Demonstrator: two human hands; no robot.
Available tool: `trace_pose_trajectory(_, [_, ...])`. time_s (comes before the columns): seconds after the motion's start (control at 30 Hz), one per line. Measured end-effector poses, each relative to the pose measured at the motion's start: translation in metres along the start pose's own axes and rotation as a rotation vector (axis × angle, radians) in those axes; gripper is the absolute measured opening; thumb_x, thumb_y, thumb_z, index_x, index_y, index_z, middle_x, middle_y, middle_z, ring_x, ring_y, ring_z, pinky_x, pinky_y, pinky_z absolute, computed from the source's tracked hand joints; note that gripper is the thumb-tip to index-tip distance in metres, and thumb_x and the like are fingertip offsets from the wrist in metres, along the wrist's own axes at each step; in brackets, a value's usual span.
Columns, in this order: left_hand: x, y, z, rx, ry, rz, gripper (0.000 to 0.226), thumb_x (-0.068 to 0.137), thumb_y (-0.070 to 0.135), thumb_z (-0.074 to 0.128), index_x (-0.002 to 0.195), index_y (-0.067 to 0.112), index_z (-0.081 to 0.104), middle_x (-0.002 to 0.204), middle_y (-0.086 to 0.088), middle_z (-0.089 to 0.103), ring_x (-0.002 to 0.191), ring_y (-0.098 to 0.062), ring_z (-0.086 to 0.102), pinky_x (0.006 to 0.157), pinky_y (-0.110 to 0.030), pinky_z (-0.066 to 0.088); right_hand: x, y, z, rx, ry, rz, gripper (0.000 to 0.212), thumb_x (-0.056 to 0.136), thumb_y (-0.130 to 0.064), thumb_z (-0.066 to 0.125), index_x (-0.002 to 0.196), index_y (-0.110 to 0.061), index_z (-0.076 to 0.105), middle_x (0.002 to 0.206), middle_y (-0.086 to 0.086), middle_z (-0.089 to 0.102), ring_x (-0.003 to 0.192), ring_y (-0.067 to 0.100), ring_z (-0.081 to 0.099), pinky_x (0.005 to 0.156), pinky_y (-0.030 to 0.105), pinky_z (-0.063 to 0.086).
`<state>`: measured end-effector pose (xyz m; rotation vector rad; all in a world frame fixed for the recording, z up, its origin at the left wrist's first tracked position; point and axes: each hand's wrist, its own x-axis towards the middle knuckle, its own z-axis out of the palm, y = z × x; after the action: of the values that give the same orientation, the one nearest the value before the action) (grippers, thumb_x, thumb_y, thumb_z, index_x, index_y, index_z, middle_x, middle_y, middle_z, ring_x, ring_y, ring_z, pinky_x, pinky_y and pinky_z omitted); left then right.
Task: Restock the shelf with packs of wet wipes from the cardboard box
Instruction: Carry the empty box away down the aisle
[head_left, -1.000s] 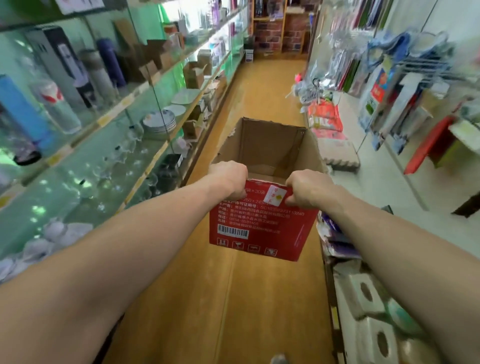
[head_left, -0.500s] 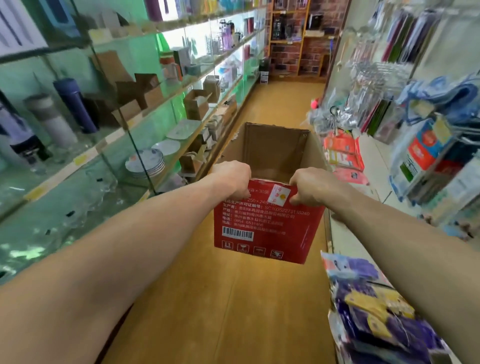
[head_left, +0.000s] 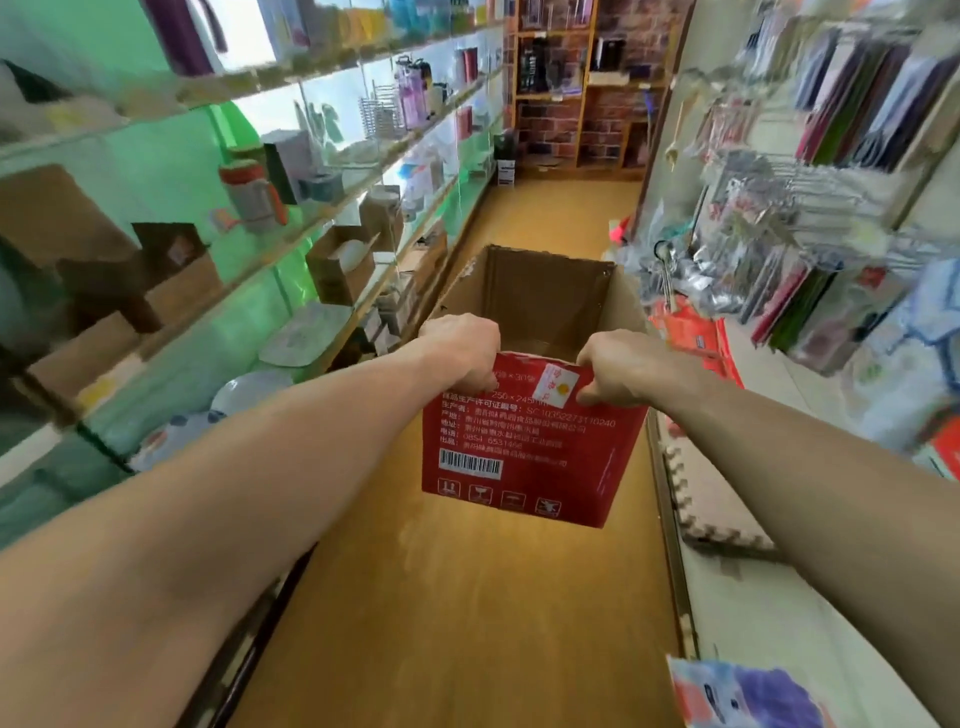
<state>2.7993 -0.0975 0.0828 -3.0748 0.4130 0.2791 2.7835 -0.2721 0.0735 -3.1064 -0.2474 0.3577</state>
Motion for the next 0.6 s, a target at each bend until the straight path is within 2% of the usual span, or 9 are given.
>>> trace_pose_trajectory(0.1, [0.082, -0.007, -0.013, 0.019, 0.009, 0.019, 0.025, 0.087, 0.037, 0.066, 0.105, 0.02, 0.066, 0.094, 0.001, 0.064, 0.091, -0.019, 0.063, 0.073, -0.032, 0.051, 0.077, 0.03, -0.019, -0.026, -0.001, -0.001, 0.028, 0.084, -0.038, 0.069, 0.106, -0.022, 0.067, 0.085, -0.004, 0.06, 0.083, 0.019, 0.058, 0.065, 0.028, 0.044])
trace_pose_trajectory(0.2, [0.164, -0.012, -0.024, 0.002, 0.0, 0.014, 0.023, 0.087, 0.037, 0.067, 0.099, 0.018, 0.066, 0.088, 0.001, 0.065, 0.083, -0.018, 0.064, 0.073, -0.033, 0.055, 0.154, 0.059, -0.036, -0.041, 0.001, -0.017, 0.028, 0.083, -0.036, 0.071, 0.106, -0.02, 0.068, 0.085, -0.003, 0.06, 0.085, 0.021, 0.06, 0.067, 0.029, 0.047])
trace_pose_trajectory(0.37, [0.3, -0.021, -0.046, 0.028, -0.003, -0.005, 0.018, 0.085, 0.039, 0.067, 0.085, 0.022, 0.062, 0.081, 0.002, 0.062, 0.082, -0.019, 0.063, 0.07, -0.034, 0.054, 0.278, 0.107, -0.068, -0.003, -0.001, -0.024, 0.026, 0.083, -0.032, 0.072, 0.105, -0.019, 0.068, 0.087, -0.001, 0.064, 0.081, 0.019, 0.063, 0.073, 0.032, 0.055])
trace_pose_trajectory(0.5, [0.392, -0.037, -0.055, -0.008, -0.005, -0.034, 0.019, 0.085, 0.04, 0.066, 0.092, 0.023, 0.067, 0.088, 0.002, 0.064, 0.087, -0.021, 0.063, 0.074, -0.034, 0.053, 0.375, 0.132, -0.086, -0.045, 0.004, -0.057, 0.027, 0.082, -0.034, 0.072, 0.106, -0.02, 0.067, 0.087, -0.001, 0.063, 0.084, 0.02, 0.063, 0.074, 0.033, 0.054])
trace_pose_trajectory(0.6, [0.461, -0.052, -0.059, -0.012, -0.003, -0.042, 0.021, 0.087, 0.041, 0.065, 0.098, 0.023, 0.067, 0.091, 0.002, 0.063, 0.091, -0.021, 0.063, 0.071, -0.031, 0.048, 0.445, 0.149, -0.093, -0.071, 0.025, -0.064, 0.025, 0.082, -0.034, 0.071, 0.104, -0.023, 0.067, 0.086, -0.002, 0.059, 0.083, 0.02, 0.06, 0.067, 0.029, 0.047])
